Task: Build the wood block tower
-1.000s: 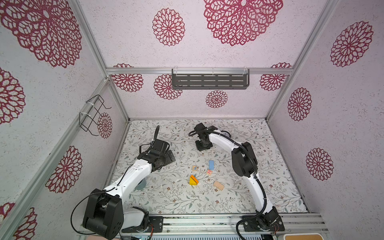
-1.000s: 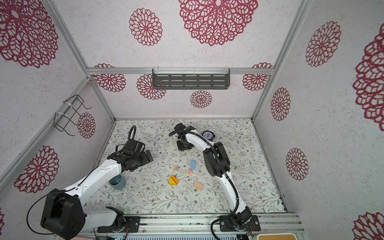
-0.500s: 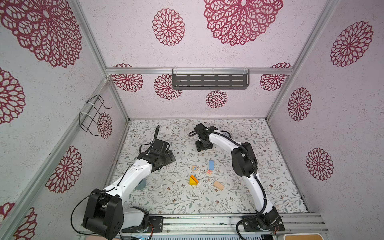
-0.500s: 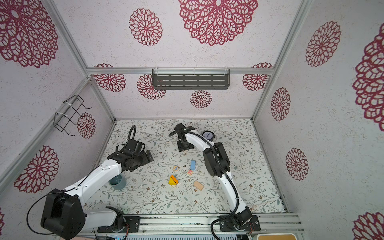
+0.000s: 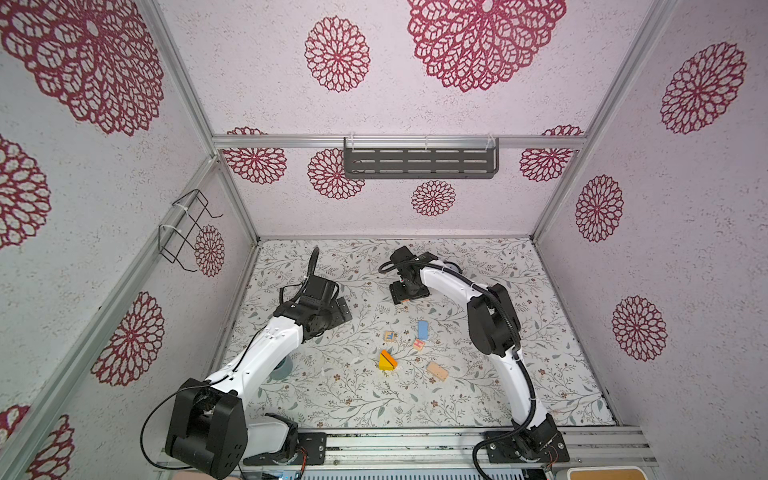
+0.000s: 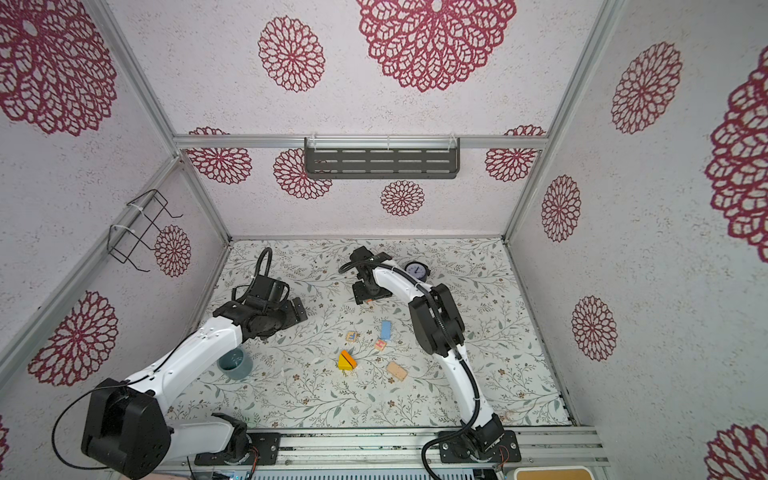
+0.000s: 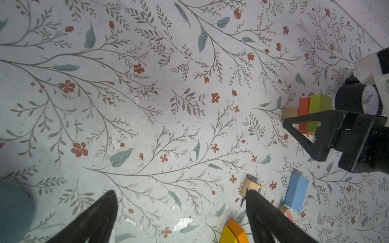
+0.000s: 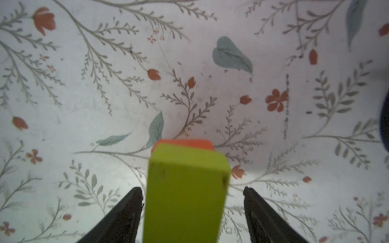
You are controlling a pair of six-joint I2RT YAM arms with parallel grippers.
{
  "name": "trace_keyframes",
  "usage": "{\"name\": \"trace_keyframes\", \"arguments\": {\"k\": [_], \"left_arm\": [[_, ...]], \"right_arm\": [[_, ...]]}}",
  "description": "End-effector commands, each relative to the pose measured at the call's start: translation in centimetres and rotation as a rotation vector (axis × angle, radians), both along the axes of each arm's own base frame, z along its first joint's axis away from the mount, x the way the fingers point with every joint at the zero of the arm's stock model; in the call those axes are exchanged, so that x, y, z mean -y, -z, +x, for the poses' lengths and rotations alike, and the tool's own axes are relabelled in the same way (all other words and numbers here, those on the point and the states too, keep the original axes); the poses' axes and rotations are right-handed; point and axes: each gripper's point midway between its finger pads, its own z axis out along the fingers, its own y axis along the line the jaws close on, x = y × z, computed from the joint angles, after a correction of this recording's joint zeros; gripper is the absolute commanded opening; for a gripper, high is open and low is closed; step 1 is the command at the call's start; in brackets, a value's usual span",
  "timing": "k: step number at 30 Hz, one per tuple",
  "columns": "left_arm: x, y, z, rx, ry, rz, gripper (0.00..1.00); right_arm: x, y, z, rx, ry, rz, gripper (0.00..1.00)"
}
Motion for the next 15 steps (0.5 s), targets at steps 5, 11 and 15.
{"name": "trace_keyframes", "arguments": {"k": [5, 11, 15], "left_arm": [[0.7, -4.5, 0.2, 0.087, 0.054, 0.064, 0.97], [2.5, -4.9, 0.2, 0.102, 0.089, 0.064, 0.97], [3.9, -3.9, 0.3, 0.083, 0.114, 0.063, 0.98]], "right_arm": [[1.5, -10.0, -1.8, 0.173, 0.002, 0.102, 0.78], [4.9, -11.3, -5.6, 0.195, 0.031, 0.101, 0.69], [6.8, -10.2, -8.3, 0.173, 0.050, 0.110, 0.40]]}}
